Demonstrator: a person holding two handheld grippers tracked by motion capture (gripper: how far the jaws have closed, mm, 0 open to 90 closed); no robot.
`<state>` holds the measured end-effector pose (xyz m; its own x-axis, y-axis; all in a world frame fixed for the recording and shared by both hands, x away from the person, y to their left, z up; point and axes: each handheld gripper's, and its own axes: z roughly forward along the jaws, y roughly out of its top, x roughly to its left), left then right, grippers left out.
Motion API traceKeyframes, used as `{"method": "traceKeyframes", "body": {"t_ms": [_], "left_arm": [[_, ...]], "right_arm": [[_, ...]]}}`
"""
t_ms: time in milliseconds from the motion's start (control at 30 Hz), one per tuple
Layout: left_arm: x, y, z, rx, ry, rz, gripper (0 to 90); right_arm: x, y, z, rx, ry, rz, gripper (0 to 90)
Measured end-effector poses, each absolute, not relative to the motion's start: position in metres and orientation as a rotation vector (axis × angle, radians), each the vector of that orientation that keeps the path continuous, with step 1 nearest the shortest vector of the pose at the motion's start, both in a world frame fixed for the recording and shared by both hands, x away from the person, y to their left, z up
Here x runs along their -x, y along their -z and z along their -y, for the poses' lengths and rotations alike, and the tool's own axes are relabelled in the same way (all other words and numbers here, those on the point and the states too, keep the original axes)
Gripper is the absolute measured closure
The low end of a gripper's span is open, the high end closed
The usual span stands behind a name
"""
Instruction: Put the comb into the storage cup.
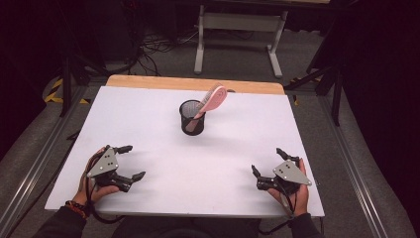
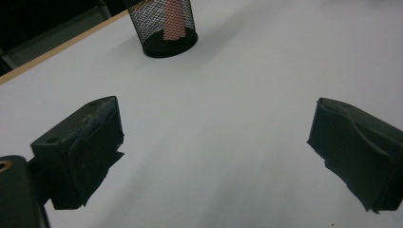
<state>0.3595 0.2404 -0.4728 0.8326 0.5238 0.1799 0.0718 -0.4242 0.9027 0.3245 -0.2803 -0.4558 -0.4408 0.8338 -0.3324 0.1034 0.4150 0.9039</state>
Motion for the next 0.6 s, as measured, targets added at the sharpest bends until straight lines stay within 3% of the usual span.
{"method": "traceKeyframes", "body": {"t_ms": [600], "left_arm": [[-0.3684, 0.4749, -0.2424, -1.961, -0.533, -0.462, 5.1]], "right_arm": [[-0.3219, 0.4539, 0.2716, -0.782, -1.094, -1.805, 5.0]]}}
